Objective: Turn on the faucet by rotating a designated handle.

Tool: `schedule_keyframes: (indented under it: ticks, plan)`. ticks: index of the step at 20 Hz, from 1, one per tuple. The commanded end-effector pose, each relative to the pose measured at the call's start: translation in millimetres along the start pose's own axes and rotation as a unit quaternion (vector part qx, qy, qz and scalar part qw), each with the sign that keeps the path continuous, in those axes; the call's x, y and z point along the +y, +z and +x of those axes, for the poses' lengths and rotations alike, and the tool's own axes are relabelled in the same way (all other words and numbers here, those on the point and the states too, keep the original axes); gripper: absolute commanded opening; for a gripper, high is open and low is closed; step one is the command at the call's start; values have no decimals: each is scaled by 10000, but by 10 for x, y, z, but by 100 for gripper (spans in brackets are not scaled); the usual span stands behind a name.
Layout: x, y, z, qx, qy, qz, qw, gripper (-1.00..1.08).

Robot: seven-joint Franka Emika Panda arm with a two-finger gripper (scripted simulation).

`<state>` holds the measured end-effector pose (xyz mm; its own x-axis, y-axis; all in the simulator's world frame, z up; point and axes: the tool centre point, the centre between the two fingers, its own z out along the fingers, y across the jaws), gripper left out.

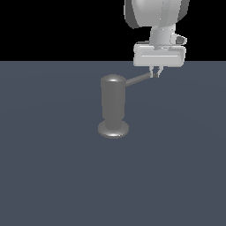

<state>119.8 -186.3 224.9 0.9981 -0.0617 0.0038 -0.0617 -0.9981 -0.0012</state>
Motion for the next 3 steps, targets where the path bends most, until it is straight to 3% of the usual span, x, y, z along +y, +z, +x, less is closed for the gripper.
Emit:
schedule_keyframes:
  ticks: [1,3]
  plan:
    - [17,29,52,-13,20,-5,10000,-100]
    - [17,31,73,-15,23,-6,10000,-100]
